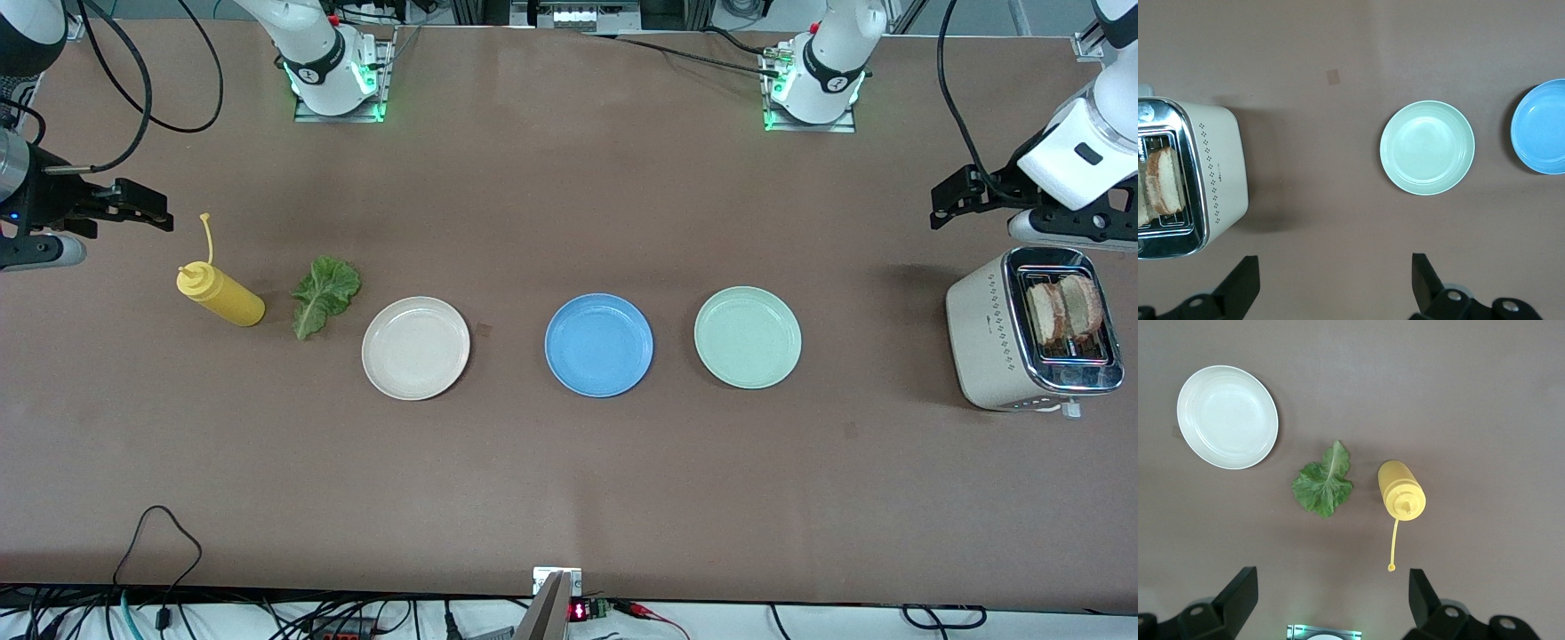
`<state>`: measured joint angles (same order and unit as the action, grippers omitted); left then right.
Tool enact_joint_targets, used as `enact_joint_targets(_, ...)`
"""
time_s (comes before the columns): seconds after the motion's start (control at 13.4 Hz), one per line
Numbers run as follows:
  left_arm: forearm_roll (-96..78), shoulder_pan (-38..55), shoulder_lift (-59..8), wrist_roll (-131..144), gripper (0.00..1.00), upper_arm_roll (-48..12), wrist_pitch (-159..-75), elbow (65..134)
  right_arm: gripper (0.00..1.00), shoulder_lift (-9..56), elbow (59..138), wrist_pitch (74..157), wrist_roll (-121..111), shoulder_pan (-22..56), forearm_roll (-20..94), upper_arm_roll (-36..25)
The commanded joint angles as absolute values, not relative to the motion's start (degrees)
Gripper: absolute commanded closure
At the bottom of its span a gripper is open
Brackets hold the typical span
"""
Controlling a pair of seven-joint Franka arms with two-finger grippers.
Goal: Make sandwich in blue plate with both arms
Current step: 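Move the left gripper to the toaster while the right gripper approaches the lettuce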
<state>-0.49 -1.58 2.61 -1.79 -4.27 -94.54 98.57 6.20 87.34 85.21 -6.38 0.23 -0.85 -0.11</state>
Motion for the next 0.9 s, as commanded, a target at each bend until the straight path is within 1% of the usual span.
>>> enact_joint_targets(0.0, -0.1, -1.9, 1.5, -3.1, 0.0, -4.5, -93.3, 96.2, 0.0, 6.2, 86.6, 85.2, -6.9, -0.1, -0.7, 0.0)
enact_joint_targets(0.52, 0.3, -2.4, 0.6, -2.5, 0.0, -4.4, -92.4, 95.7, 0.0, 6.2, 86.6, 85.2, -6.9, -0.1, -0.2, 0.0)
enact_joint_targets(0.67, 0.3, -2.4, -0.4, -2.4, 0.0, -4.4, -87.0, 95.6, 0.0, 6.4, 86.6, 85.1, -6.8, -0.1, -0.2, 0.0)
enact_joint_targets(0.82, 0.4, -3.9, -1.0, -2.5, 0.0, -4.3, -84.9, 95.5, 0.0, 7.0, 86.6, 85.2, -6.8, -0.1, -0.1, 0.0)
